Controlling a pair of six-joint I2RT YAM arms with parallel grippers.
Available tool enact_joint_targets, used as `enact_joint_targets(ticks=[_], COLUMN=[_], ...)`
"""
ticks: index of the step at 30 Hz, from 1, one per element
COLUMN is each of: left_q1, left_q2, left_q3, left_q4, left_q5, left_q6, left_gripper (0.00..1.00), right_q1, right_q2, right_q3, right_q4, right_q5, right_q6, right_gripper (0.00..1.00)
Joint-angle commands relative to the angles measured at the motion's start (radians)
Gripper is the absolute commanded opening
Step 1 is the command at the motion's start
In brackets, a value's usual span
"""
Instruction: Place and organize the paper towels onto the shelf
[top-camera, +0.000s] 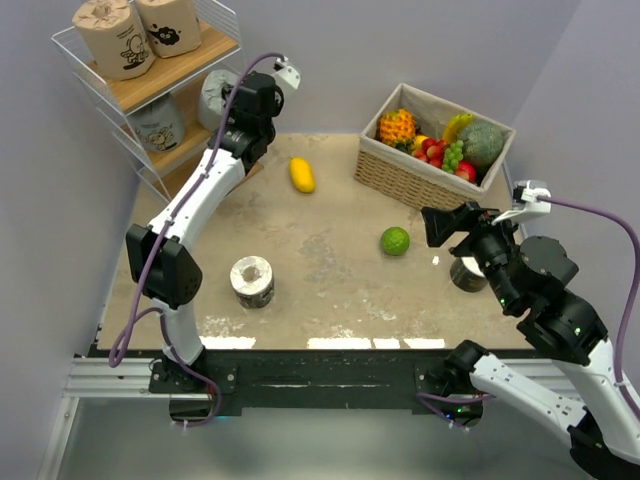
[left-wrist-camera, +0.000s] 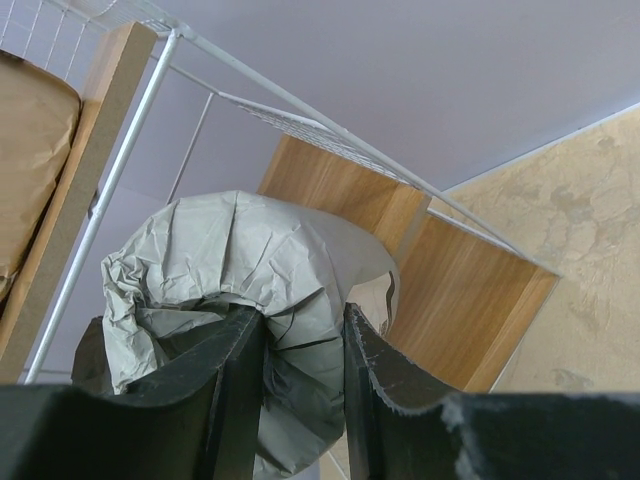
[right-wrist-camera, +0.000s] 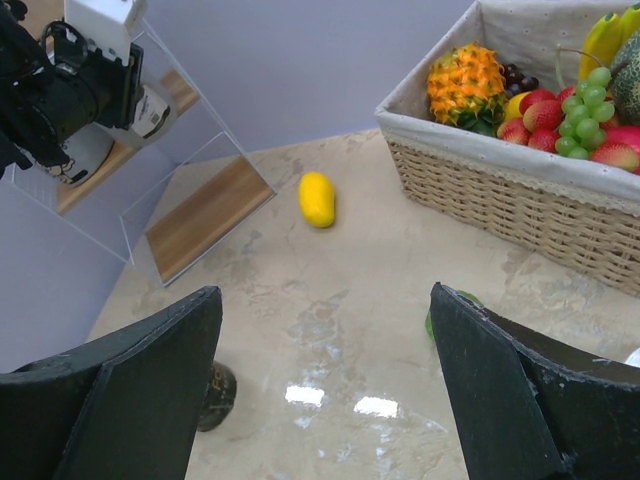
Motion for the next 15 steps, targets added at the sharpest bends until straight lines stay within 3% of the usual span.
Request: enact_joint_targets(ticks=[1,12,15], left_q1=[0.043,0.048,0.049], left_q2=[-0.023,-0.026,-0.017], left_q3=[-0.004,-0.048,-0.047], left_q4=[0.115,0.196,0.219], left_q5=[-0.116,-0.153,-0.173], left_q6=[0.106,0.181,0.203], left_gripper=[0.37,0.38,0.45], right_q1=[0.002,0.002,0.002], right_q2=[0.025,0.024,0.028], right_q3=[0.019,0.018,0.036], right_q4=[0.034,0.024,0.017], right_q5=[0.002,-0.008,-0.005], right_q6=[-0.014,-0.009,-0.012], right_gripper=[0.88,0.88,0.88])
